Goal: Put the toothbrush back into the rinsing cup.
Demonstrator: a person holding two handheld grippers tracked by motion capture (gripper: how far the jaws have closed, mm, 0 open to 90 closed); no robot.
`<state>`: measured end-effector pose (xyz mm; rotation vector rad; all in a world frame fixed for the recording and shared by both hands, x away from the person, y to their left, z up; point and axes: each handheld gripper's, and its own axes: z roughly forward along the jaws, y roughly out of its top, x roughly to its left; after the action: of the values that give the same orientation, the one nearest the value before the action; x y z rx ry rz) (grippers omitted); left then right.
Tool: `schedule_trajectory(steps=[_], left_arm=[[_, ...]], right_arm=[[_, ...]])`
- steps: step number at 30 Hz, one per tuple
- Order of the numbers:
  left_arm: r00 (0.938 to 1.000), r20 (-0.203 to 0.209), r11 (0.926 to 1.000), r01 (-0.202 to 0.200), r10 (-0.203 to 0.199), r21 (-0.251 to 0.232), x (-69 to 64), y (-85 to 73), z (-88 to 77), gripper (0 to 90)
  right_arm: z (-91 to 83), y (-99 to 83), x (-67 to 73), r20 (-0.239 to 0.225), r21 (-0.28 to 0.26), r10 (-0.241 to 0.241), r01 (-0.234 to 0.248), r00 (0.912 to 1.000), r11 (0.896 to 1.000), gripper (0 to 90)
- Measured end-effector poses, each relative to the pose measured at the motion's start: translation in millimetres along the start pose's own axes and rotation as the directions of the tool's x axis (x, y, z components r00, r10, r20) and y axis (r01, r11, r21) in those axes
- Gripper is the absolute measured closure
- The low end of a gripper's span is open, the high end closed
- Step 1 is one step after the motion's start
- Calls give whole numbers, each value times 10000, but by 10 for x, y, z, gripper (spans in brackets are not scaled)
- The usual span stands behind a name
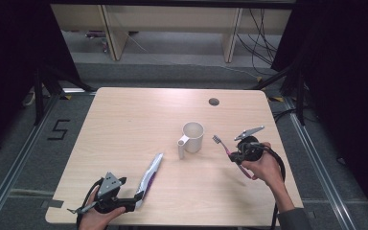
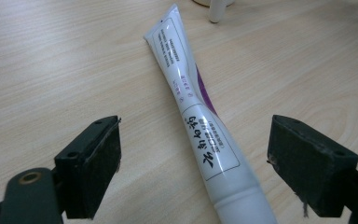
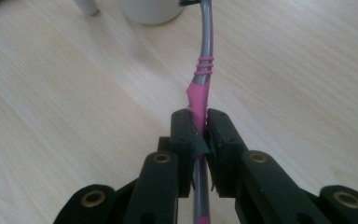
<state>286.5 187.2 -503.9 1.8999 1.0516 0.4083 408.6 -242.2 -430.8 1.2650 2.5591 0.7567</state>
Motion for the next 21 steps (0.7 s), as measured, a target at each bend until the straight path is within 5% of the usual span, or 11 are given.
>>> schedule_trajectory(steps=[5,7,10,12,14,17,21], left_arm=[[10000,-80,10000,-28,28,78,1,1,-6,170],[10000,-71,10000,-5,6,59,-2,1,-4,170],[10000,-81,10000,-2,3,71,1,0,-4,170],[10000,-62,10000,-9,10,80,1,-1,-2,170],[10000,-57,10000,-5,6,67,1,-2,-1,170],[10000,-37,10000,-5,5,79,0,-2,-1,170],[10000,-47,9999,-61,61,150,7,-3,-3,170]], right_arm=[[-60,30,-21,22,-1031,-168,169,9999,9945,819],[-90,43,-26,-27,-907,-164,161,9999,9958,819],[-122,65,-1,-116,-1466,-100,81,9999,9892,819],[-153,98,34,13,-2253,-313,308,9995,9738,819],[-207,136,70,-224,-2396,-258,197,9994,9707,819],[-228,196,101,-270,-3087,-670,554,9974,9496,819],[-249,282,189,-426,-3776,-667,458,9969,9249,819]])
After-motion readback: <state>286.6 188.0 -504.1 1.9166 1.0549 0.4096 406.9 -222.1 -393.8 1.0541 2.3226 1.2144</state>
